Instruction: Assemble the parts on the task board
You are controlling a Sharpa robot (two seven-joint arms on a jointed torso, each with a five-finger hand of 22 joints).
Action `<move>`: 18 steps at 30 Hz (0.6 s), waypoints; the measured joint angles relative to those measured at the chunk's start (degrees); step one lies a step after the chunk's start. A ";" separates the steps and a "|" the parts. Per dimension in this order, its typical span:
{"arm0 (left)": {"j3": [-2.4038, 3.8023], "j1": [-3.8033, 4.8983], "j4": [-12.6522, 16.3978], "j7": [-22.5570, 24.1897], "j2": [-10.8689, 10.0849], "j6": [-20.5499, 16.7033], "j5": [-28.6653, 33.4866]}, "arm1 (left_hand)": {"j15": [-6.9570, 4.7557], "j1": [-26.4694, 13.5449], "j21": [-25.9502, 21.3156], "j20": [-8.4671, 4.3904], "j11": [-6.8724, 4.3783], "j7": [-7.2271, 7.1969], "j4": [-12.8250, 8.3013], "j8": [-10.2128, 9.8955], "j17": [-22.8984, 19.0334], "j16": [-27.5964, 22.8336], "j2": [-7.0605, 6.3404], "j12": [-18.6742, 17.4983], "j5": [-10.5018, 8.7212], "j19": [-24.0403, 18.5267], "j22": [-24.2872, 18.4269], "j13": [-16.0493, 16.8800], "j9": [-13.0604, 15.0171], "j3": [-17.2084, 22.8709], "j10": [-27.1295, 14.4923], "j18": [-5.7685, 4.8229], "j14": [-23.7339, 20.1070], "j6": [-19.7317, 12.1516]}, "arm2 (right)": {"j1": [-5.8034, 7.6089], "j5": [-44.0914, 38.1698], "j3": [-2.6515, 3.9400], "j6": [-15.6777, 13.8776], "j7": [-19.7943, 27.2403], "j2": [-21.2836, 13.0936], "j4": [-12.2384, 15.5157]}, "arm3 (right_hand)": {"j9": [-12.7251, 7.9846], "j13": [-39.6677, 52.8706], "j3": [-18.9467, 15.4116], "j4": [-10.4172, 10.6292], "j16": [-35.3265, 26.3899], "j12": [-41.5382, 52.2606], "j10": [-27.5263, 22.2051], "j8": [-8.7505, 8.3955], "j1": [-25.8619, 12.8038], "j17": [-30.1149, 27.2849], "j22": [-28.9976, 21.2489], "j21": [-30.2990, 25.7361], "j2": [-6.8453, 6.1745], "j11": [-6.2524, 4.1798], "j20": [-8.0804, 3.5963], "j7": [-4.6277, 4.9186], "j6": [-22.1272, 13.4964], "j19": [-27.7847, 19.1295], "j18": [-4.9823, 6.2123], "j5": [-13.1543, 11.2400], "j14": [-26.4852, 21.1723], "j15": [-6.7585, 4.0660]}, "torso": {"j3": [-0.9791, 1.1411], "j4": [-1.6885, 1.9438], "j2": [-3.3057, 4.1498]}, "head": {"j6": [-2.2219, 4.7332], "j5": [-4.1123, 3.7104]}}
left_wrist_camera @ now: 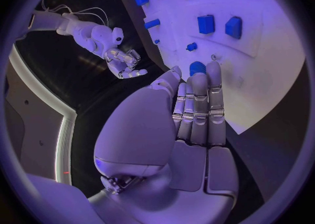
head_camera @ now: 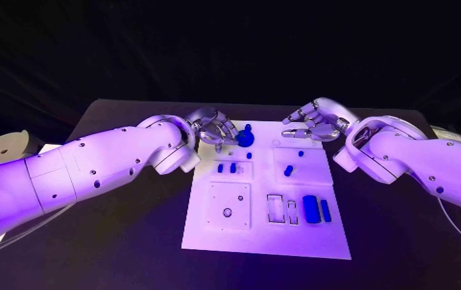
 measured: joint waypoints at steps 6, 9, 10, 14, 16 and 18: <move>-0.81 -0.65 -0.96 5.15 2.66 -0.41 -11.36 | -0.56 0.11 -0.49 -0.17 -0.17 -1.04 -1.45 -7.24 -1.15 1.91 -3.95 -8.00 -1.40 4.17 -1.19 -11.34 -8.20 5.29 4.39 0.27 5.56 6.59 | -0.02 0.02 0.00 0.00 0.03 0.15 -0.01 | 0.00 0.00 0.00 0.00 0.00 0.00 0.00 0.00 0.00 0.00 0.00 0.00 0.00 0.00 0.00 0.00 0.00 0.00 0.00 0.32 0.00 0.00 | -0.01 -0.09 0.03 | 0.32 -0.19; -0.98 -1.14 -1.67 5.99 3.80 -0.37 -16.67 | -0.69 -1.09 -0.19 -0.18 -0.48 -1.37 -1.72 -9.10 2.71 6.25 -5.15 -9.83 -1.40 6.25 -1.35 -14.35 -10.22 5.59 5.27 0.27 9.57 8.82 | -0.04 0.03 0.00 -0.01 0.05 0.19 -0.04 | 0.00 0.00 0.00 0.00 0.00 0.00 0.00 0.00 0.00 -0.01 -0.01 0.00 0.00 0.00 0.00 0.00 0.00 0.00 0.00 0.32 0.00 0.00 | 0.03 -0.16 0.08 | 0.46 -0.40; -1.01 -1.29 -2.01 6.17 4.18 -0.36 -18.33 | -0.72 -1.40 0.05 -0.23 -0.26 -1.48 -1.72 -9.58 3.89 7.56 -5.46 -10.33 -1.40 6.99 -1.35 -15.13 -10.74 5.58 5.49 0.27 10.63 9.29 | -0.06 0.03 0.00 -0.01 0.06 0.21 -0.05 | 0.00 0.00 0.00 0.00 0.00 0.00 0.00 0.00 0.01 -0.01 -0.01 0.00 0.01 0.00 0.00 0.00 0.00 0.00 0.00 0.32 0.00 0.00 | 0.03 -0.17 0.09 | 0.48 -0.43; -1.02 -1.86 -3.75 6.60 5.72 -0.42 -24.14 | -0.99 -2.31 8.64 -0.42 -0.67 -1.72 -1.74 -11.40 11.95 15.21 -6.34 -11.77 -1.40 12.82 5.61 -17.89 -12.57 5.56 6.94 -0.40 16.03 11.30 | -0.09 0.04 0.00 -0.03 0.09 0.28 -0.06 | 0.00 0.00 0.00 0.00 0.00 0.00 0.00 0.00 0.23 -0.01 -0.01 0.00 0.23 0.00 0.00 0.00 0.00 0.00 0.00 0.32 0.00 0.00 | 0.04 -0.24 0.14 | 0.59 -0.45; -1.03 -2.09 -4.48 6.61 6.27 -0.49 -25.86 | -1.09 -2.67 13.67 -0.54 -0.68 -1.71 -2.07 -12.25 15.85 18.70 -6.22 -12.40 -1.40 15.53 9.92 -19.11 -13.38 5.23 7.52 -1.58 18.17 12.15 | -0.11 0.04 0.00 -0.05 0.11 0.29 -0.05 | 0.00 0.00 0.00 0.00 0.00 0.00 0.00 0.00 0.23 -0.01 -0.01 0.00 0.23 0.00 0.00 0.00 0.00 0.00 0.00 0.32 0.00 0.00 | 0.07 -0.25 0.16 | 0.65 -0.51; -1.03 -2.29 -5.15 6.55 6.82 -0.61 -27.48 | -1.25 -3.19 18.76 -0.68 -0.70 -1.76 -2.00 -13.00 19.52 21.74 -6.33 -12.79 -1.40 17.97 14.38 -20.07 -14.03 4.83 8.36 -2.54 20.00 12.80 | -0.13 0.05 0.00 -0.06 0.13 0.29 -0.03 | 0.00 0.00 0.00 0.00 0.00 0.00 0.00 0.00 0.23 -0.01 -0.01 0.00 0.23 0.00 0.00 0.00 0.00 0.00 0.00 0.32 0.00 0.00 | 0.06 -0.25 0.18 | 0.66 -0.59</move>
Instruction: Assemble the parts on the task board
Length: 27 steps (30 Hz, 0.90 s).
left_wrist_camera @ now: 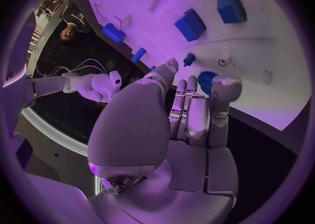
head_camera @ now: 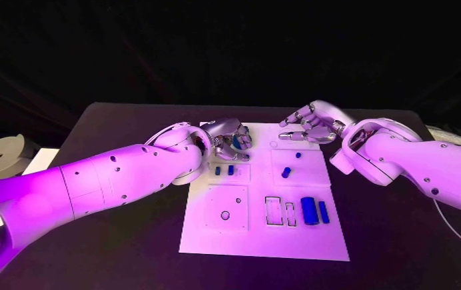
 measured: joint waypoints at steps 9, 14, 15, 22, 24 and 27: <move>0.03 -0.23 -1.26 -1.75 1.52 0.14 -3.62 | -0.18 -0.39 6.59 -0.57 -0.28 -0.28 -0.20 -1.40 3.91 3.09 0.39 -1.10 0.00 2.92 5.98 -2.18 -1.37 -0.54 1.30 -1.21 0.89 1.29 | 0.00 0.02 0.00 -0.02 0.07 0.05 0.05 | 0.00 0.00 0.00 0.00 0.00 0.00 0.00 0.00 0.00 0.00 -0.01 0.00 0.00 0.00 0.00 0.00 0.00 0.00 0.00 0.00 0.00 0.00 | -0.01 0.00 0.00 | -0.15 -0.02; 0.04 -0.26 -1.56 -2.86 2.01 0.81 -4.58 | -0.38 -0.46 7.60 -0.69 -0.51 -0.46 -0.20 -1.56 2.81 3.09 0.46 -1.35 0.00 3.43 6.84 -2.66 -1.60 -0.54 2.37 -1.20 1.09 2.33 | 0.00 0.03 0.00 -0.03 0.09 0.07 0.05 | 0.00 0.00 0.00 0.00 0.00 0.00 0.00 0.00 0.00 -0.01 -0.01 0.00 0.00 0.00 0.00 0.00 0.00 0.00 0.00 0.00 0.00 0.00 | -0.02 0.03 -0.03 | -0.19 -0.07; 0.04 -0.26 -1.63 -3.12 2.14 1.03 -4.76 | -0.38 -0.46 7.60 -0.78 -0.61 -0.57 -0.28 -1.55 2.68 3.09 0.46 -1.35 0.00 3.52 6.97 -2.75 -1.65 -0.46 2.65 -1.20 1.09 2.62 | 0.00 0.03 0.00 -0.03 0.09 0.09 0.05 | 0.00 0.00 0.00 0.00 0.00 0.00 0.00 0.00 0.00 -0.01 -0.01 0.00 0.00 0.00 0.00 0.00 0.00 0.00 0.00 0.00 0.00 0.00 | -0.02 0.03 -0.04 | -0.20 -0.07; 0.04 -0.28 -2.18 -4.51 2.70 2.08 -5.64 | -0.71 0.17 8.10 -0.99 -1.00 -0.77 -0.92 -2.19 2.52 3.09 1.52 -2.08 0.00 3.73 7.42 -3.51 -2.06 1.08 4.28 -1.20 1.15 3.42 | 0.00 0.04 0.00 -0.02 0.12 0.15 0.05 | 0.00 0.00 0.00 0.00 0.00 0.00 0.00 0.00 0.00 -0.01 -0.02 0.00 0.00 0.00 0.00 0.00 0.00 0.00 0.00 0.00 0.00 0.00 | -0.02 0.06 -0.07 | -0.18 -0.02; 0.04 -0.28 -2.36 -4.98 2.86 2.46 -5.93 | -0.79 0.17 8.10 -0.99 -1.00 -0.76 -0.92 -2.40 2.46 3.09 1.52 -2.10 0.00 3.73 7.42 -3.63 -2.12 1.32 4.28 -1.21 1.07 3.42 | 0.00 0.05 0.00 -0.02 0.12 0.15 0.05 | 0.00 0.00 0.00 0.00 0.00 0.00 0.00 0.00 0.00 -0.01 -0.02 0.00 0.00 0.00 0.00 0.00 0.00 0.00 0.00 0.00 0.00 0.00 | -0.02 0.06 -0.07 | -0.18 0.02; 0.04 -0.29 -2.61 -5.45 3.05 2.88 -6.19 | -0.79 0.17 8.10 -0.98 -1.00 -0.78 -1.08 -2.40 2.38 3.09 1.52 -2.29 0.00 3.73 7.37 -3.81 -2.19 1.71 4.67 -1.20 1.07 3.84 | 0.00 0.05 0.00 -0.02 0.12 0.16 0.05 | 0.00 0.00 0.00 0.00 0.00 0.00 0.00 0.00 0.00 -0.01 -0.02 0.00 0.00 0.00 0.00 0.00 0.00 0.00 0.00 0.00 0.00 0.00 | -0.02 0.06 -0.07 | -0.17 0.03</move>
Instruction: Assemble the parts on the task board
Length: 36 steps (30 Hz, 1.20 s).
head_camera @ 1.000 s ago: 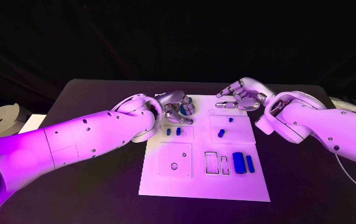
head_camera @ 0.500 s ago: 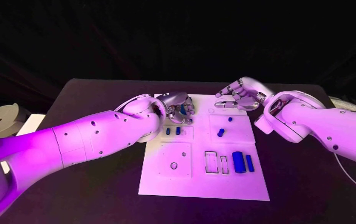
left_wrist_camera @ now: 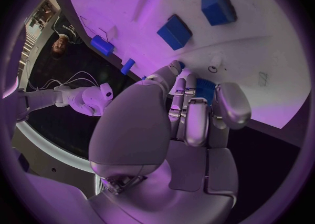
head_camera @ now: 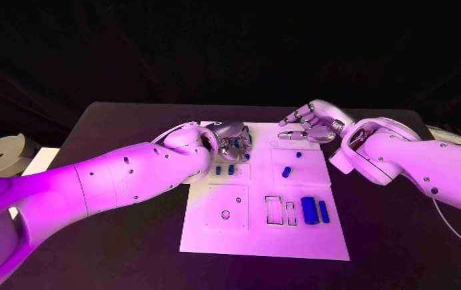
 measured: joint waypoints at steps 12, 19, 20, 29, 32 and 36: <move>0.21 0.07 -0.33 -1.09 0.71 1.55 -0.73 | 0.00 0.00 0.00 -0.20 -0.21 -0.08 -0.31 -0.50 -0.17 0.00 0.00 -0.47 0.00 0.20 -0.03 -0.50 -0.26 1.34 1.04 0.01 0.00 0.91 | 0.00 0.01 0.00 0.01 0.02 0.04 0.02 | 0.00 0.00 -0.32 0.01 0.00 0.00 0.00 0.00 0.00 -0.01 -0.01 0.00 0.00 0.00 0.00 0.00 0.00 0.00 0.00 0.34 0.00 0.00 | 0.01 0.00 0.01 | -0.02 -0.04; 0.23 0.07 -0.12 -1.11 0.89 2.08 -0.91 | 0.00 0.00 0.00 -0.20 -0.22 -0.29 -0.31 -0.50 -0.25 0.00 0.00 -0.70 0.00 0.20 0.02 -0.70 -0.31 1.34 1.45 0.01 0.00 1.12 | 0.00 0.02 0.00 0.02 0.02 0.06 0.03 | 0.00 0.00 -0.32 0.01 0.00 0.00 0.00 0.00 0.00 -0.01 -0.01 0.00 0.00 0.00 0.00 0.00 0.00 0.00 0.00 0.34 0.00 0.00 | 0.02 0.00 0.01 | -0.08 0.03; 0.24 0.07 -0.11 -1.11 0.91 2.15 -0.93 | 0.00 0.00 0.00 -0.20 -0.21 -0.29 -0.40 -0.50 -0.25 0.00 0.00 -0.70 0.00 0.20 0.02 -0.70 -0.34 1.43 1.45 0.01 0.00 1.12 | 0.00 0.02 0.00 0.02 0.02 0.06 0.03 | 0.00 0.00 -0.32 0.01 0.00 0.00 0.00 0.00 0.00 -0.01 -0.01 0.00 0.00 0.00 0.00 0.00 0.00 0.00 0.00 0.34 0.00 0.00 | 0.02 0.00 0.01 | -0.08 0.04; 0.31 0.12 -0.08 -1.40 1.03 2.66 -1.01 | -0.20 0.00 0.00 -0.20 -0.42 -0.29 -0.69 -1.04 -0.60 0.00 0.00 -1.01 0.00 0.20 0.31 -0.85 -0.55 2.04 1.66 0.01 0.21 1.12 | 0.00 0.02 0.00 0.02 0.03 0.13 -0.01 | 0.00 0.00 -0.32 0.01 0.00 0.00 0.00 0.00 0.00 -0.01 0.04 0.00 0.00 0.00 0.00 0.00 0.00 0.00 0.00 0.34 0.00 0.00 | 0.03 0.00 0.01 | -0.05 0.04; 0.32 0.14 -0.09 -1.53 1.09 2.76 -1.01 | -0.20 -0.02 0.00 -0.20 -0.24 -0.29 -0.53 -1.04 -0.60 0.00 0.02 -1.17 0.00 0.20 0.31 -0.93 -0.64 2.20 1.84 0.01 0.20 1.12 | 0.00 0.03 0.00 0.02 0.04 0.16 -0.01 | 0.00 0.00 -0.32 0.01 0.00 0.00 0.00 0.00 0.00 -0.01 0.03 0.00 0.00 0.00 0.00 0.00 0.00 0.00 0.00 0.34 0.00 0.00 | 0.03 0.01 0.01 | -0.05 0.05; 0.35 0.17 -0.12 -1.75 1.19 2.90 -1.02 | -0.37 -0.63 0.00 -0.33 -0.39 -0.30 -0.61 -1.04 -0.74 0.00 0.63 -1.33 0.00 0.33 0.30 -1.18 -0.64 3.11 2.68 0.01 0.04 1.96 | 0.00 0.03 0.00 0.03 0.05 0.18 -0.01 | 0.00 0.00 -0.32 0.00 0.00 0.00 0.00 0.00 0.00 0.03 0.03 0.00 0.00 0.00 0.00 0.00 0.00 0.00 0.00 0.34 0.00 0.00 | 0.03 0.01 0.01 | -0.06 0.05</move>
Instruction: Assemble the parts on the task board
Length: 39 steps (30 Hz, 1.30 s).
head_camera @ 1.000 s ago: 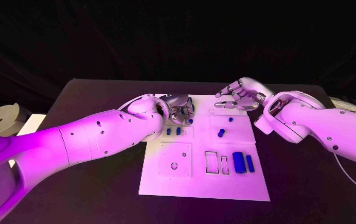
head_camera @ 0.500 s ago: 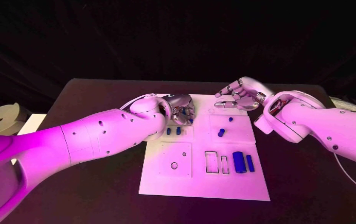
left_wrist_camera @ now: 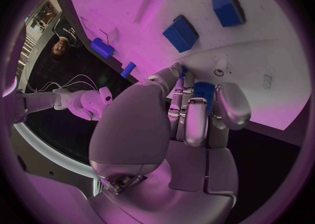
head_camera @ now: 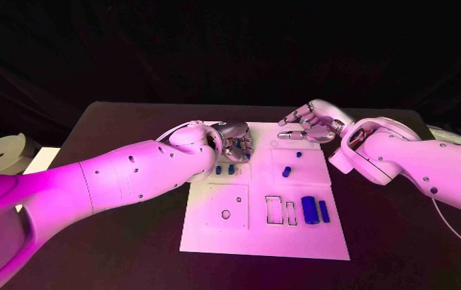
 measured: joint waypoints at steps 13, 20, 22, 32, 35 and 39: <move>-0.04 -0.08 -0.29 -0.24 0.40 -0.11 0.10 | -0.47 -0.36 0.62 -0.28 -0.88 -0.43 -1.13 0.06 0.17 0.37 2.31 -0.71 -2.10 0.28 0.60 0.44 0.00 2.83 3.51 0.00 -0.01 3.69 | 0.00 0.01 0.00 0.02 0.02 0.08 -0.01 | 0.00 0.00 0.00 0.00 0.00 0.00 0.00 0.00 0.00 0.00 -0.01 0.00 0.00 0.00 0.00 0.00 0.00 0.00 0.00 0.00 0.00 0.00 | -0.04 0.03 -0.01 | -0.09 0.13; -0.10 -0.19 -0.29 -0.12 0.36 -0.65 0.24 | -0.47 -0.36 0.62 -0.28 -0.75 -0.39 -1.84 -0.28 0.16 0.62 2.31 -1.78 -2.11 0.28 0.63 0.31 -0.02 3.53 3.79 0.00 -0.01 3.85 | 0.00 0.02 0.00 0.03 0.04 0.12 -0.02 | 0.00 0.00 0.00 0.00 0.00 0.00 0.00 0.00 0.00 0.00 -0.02 0.00 0.00 0.00 0.00 0.00 0.00 0.00 0.00 0.00 0.00 0.00 | -0.04 0.03 -0.02 | -0.04 0.18; -0.13 -0.24 -0.20 -0.08 0.26 -0.93 0.34 | -0.47 -0.67 0.62 -0.28 -0.75 -0.18 -2.07 -0.65 0.16 0.62 2.00 -2.32 -2.11 0.27 0.76 0.24 -0.20 3.91 3.79 0.00 -0.02 3.64 | 0.00 0.02 0.00 0.03 0.04 0.12 -0.03 | 0.00 0.00 0.00 0.00 0.00 0.00 0.00 0.00 0.00 0.00 -0.02 0.00 0.00 0.00 0.00 0.00 0.00 0.00 0.00 0.00 0.00 0.00 | -0.04 0.03 -0.02 | -0.01 0.18; 0.50 -0.58 1.57 0.05 -1.82 -2.86 1.19 | -0.46 -1.52 0.62 -0.28 -0.02 0.45 -3.41 -2.01 -0.28 0.62 1.15 -4.29 -1.77 0.27 0.93 -0.05 -0.66 5.75 4.09 -0.01 -0.02 3.87 | -0.01 0.04 0.00 0.03 0.07 0.19 -0.14 | 0.00 0.00 0.00 0.00 0.00 0.00 0.00 0.00 0.00 -0.01 -0.03 0.00 0.00 0.00 0.00 0.00 0.00 0.00 0.00 0.00 0.00 0.00 | -0.08 0.03 -0.02 | 0.13 0.01; 0.99 -0.58 2.52 0.28 -2.62 -3.70 1.63 | -0.46 -1.65 0.62 -0.28 0.18 0.52 -3.65 -2.07 -0.58 0.62 1.01 -4.46 -1.61 0.27 0.99 -0.01 -0.72 5.99 4.29 0.00 -0.02 3.95 | -0.03 0.05 0.00 0.04 0.08 0.23 -0.23 | 0.00 0.00 0.00 0.00 0.00 0.00 0.00 0.00 0.00 -0.01 -0.03 0.00 0.00 0.00 0.00 0.00 0.00 0.00 0.00 0.00 0.00 0.00 | -0.08 0.03 -0.02 | 0.27 -0.12; 1.86 -0.56 4.19 0.78 -4.10 -5.12 2.46 | -0.46 -1.65 0.62 -0.28 0.18 0.52 -3.81 -2.08 -0.70 0.62 1.01 -4.46 -1.61 0.27 1.01 0.03 -0.73 6.15 4.29 0.00 -0.02 3.95 | -0.06 0.08 0.00 0.04 0.09 0.27 -0.33 | 0.00 0.00 0.00 0.00 0.00 0.00 0.00 0.00 0.00 -0.01 -0.03 0.00 0.00 0.00 0.00 0.00 0.00 0.00 0.00 0.00 0.00 0.00 | -0.08 0.05 -0.05 | 0.42 -0.19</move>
